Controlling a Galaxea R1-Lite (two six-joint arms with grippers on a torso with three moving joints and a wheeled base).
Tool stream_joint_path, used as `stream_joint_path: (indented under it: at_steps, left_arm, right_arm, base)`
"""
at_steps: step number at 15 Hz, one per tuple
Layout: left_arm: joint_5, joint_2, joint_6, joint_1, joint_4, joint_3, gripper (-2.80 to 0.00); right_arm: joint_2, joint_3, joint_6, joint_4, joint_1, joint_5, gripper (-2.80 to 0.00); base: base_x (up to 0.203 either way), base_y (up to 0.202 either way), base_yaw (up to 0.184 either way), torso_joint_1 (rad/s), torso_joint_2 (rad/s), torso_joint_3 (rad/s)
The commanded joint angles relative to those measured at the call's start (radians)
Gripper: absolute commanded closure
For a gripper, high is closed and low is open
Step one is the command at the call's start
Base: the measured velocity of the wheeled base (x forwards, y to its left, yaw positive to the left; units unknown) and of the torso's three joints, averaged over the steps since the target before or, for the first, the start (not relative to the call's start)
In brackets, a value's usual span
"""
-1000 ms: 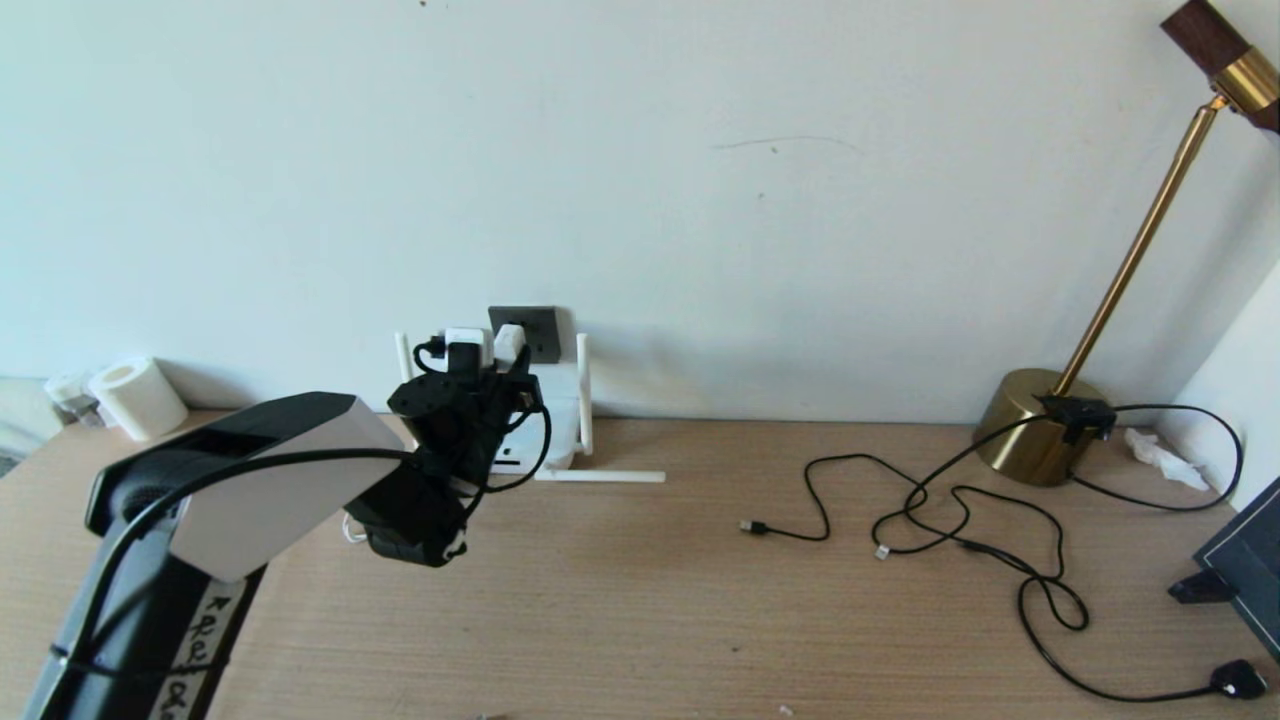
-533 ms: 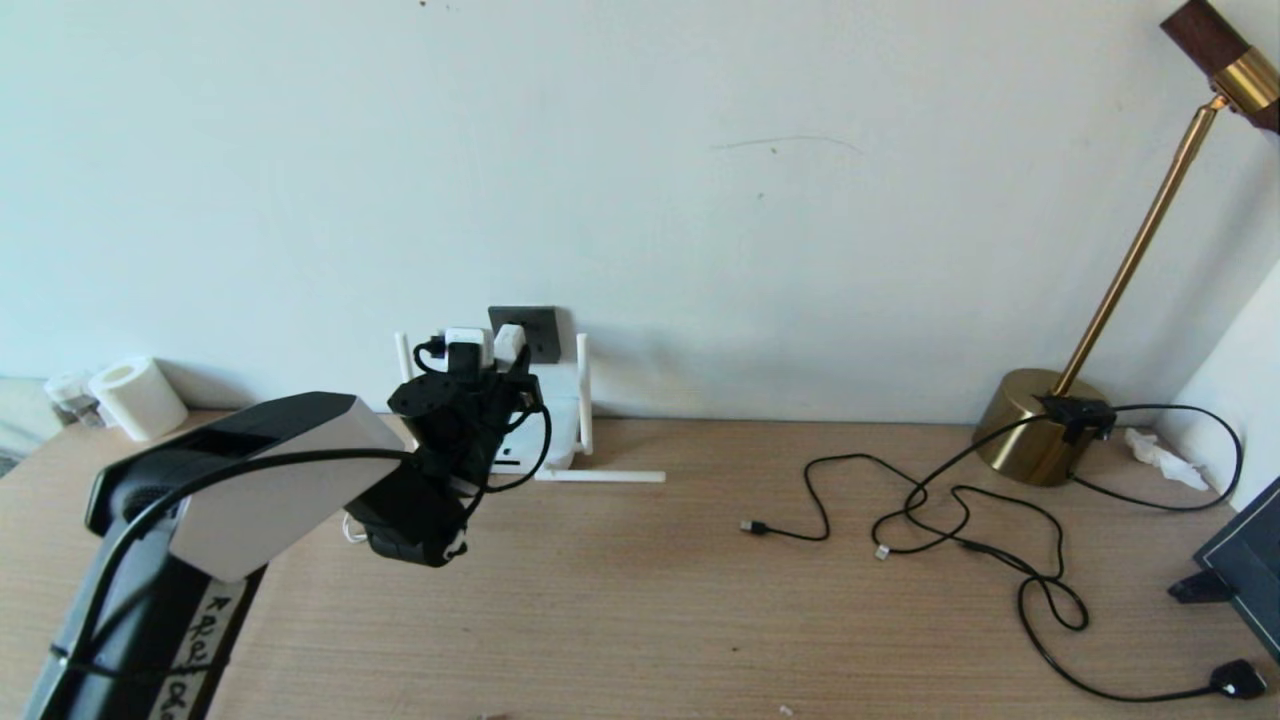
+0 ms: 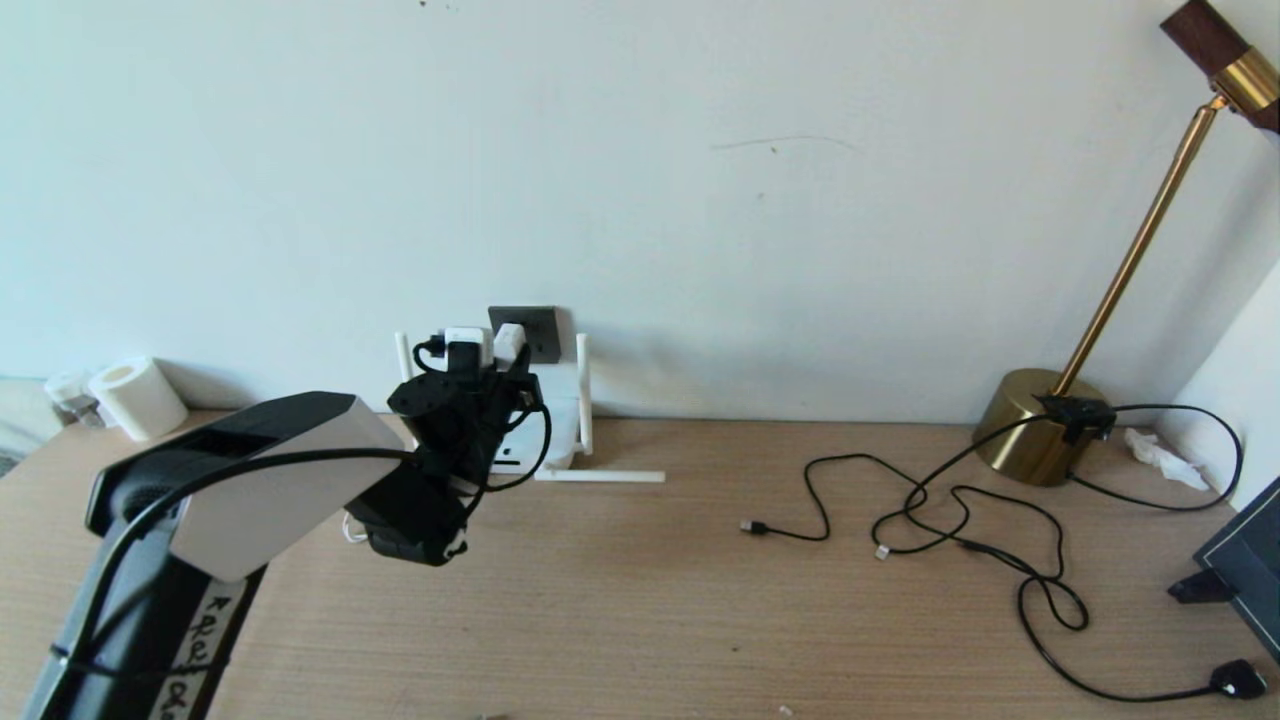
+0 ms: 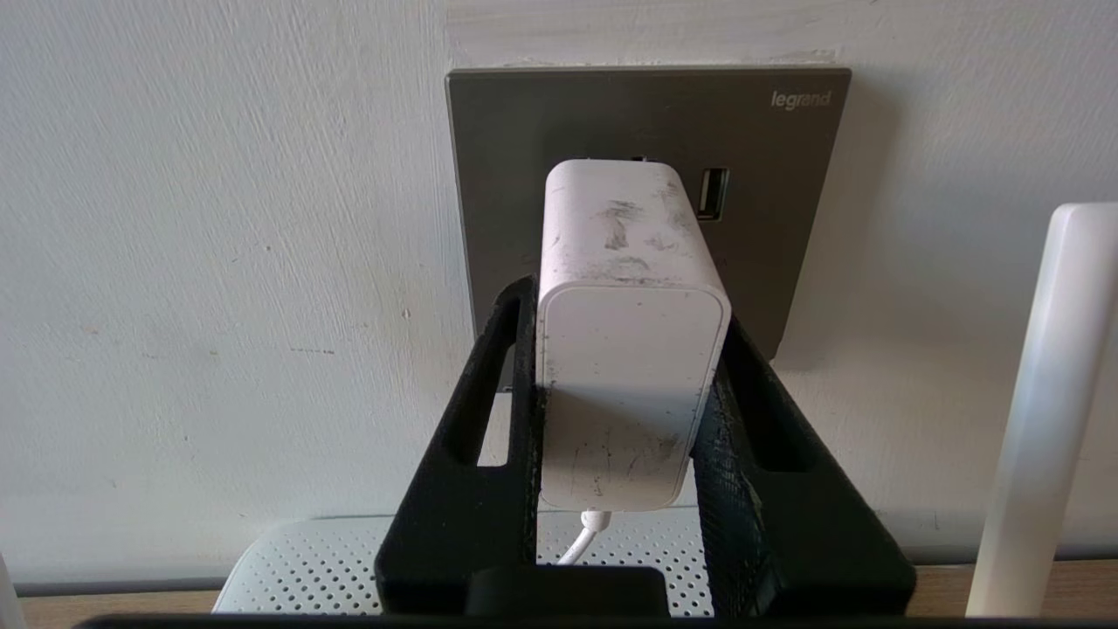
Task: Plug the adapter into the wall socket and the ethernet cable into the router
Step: Pick up plug
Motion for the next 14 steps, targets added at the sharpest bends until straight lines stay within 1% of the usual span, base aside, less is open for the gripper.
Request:
stream_joint_path:
  at_steps: [1,6,14]
  left_arm:
    - [0.000,-0.002,0.001,0.002,-0.009,-0.001,0.00]
    - [0.003,0.024,0.001,0.008,-0.009,-0.051,0.00]
    - [0.003,0.048,-0.001,0.012,-0.009,-0.077,0.00]
  right_arm:
    - [0.002,0.000,0.000,0.000,0.000,0.000,-2.80]
    - [0.002,0.000,0.000,-0.001,0.000,0.000,-2.80]
    - [0.000,0.000,0.000,0.000,0.000,0.000,-2.80]
  base:
    - [0.000,0.000,0.000,0.000,0.00,0.000]
    - [0.000,0.000,0.000,0.000,0.00,0.000]
    - [0.000,0.000,0.000,0.000,0.00,0.000]
